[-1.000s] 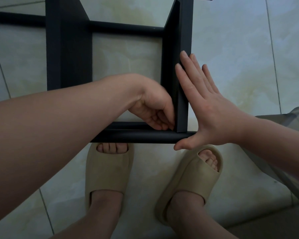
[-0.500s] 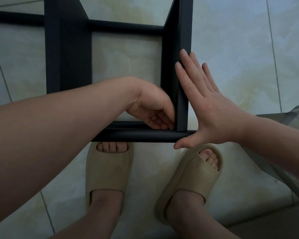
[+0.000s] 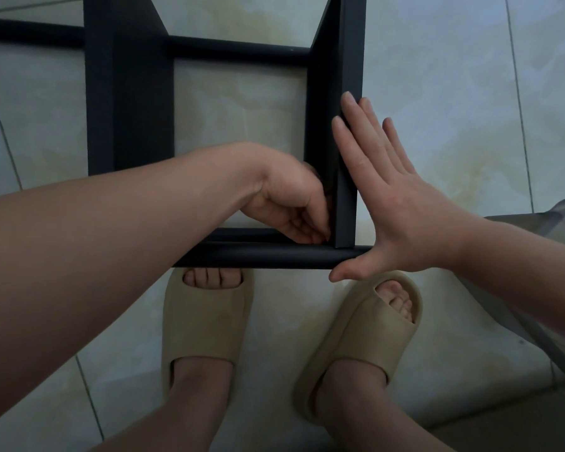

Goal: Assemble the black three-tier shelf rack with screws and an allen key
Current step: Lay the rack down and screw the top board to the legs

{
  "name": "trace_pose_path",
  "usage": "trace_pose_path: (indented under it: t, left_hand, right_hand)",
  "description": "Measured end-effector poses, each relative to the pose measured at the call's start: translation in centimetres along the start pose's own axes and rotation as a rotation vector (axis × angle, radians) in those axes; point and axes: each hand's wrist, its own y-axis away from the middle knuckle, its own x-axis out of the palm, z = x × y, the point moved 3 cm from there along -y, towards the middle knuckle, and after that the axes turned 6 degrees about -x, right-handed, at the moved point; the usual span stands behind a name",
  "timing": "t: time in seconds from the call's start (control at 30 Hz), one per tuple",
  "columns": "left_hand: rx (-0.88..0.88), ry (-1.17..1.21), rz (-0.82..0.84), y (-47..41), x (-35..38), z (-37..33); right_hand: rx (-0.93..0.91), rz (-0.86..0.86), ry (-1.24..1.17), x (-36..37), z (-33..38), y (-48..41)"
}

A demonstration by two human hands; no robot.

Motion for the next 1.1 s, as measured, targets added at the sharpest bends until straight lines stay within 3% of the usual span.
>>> trace_pose_path:
  t: [0.6, 1.1]
  left_hand:
    - [-0.039, -0.144, -0.059, 0.1, -0.3, -0.5]
    - [-0.001, -0.017, -0.018, 0.1, -0.1, 0.6]
  right_hand:
    - [0.001, -0.005, -0.015, 0.1, 0.0, 0.0]
    - [0.007, -0.007, -0.018, 0.1, 0.0, 0.0]
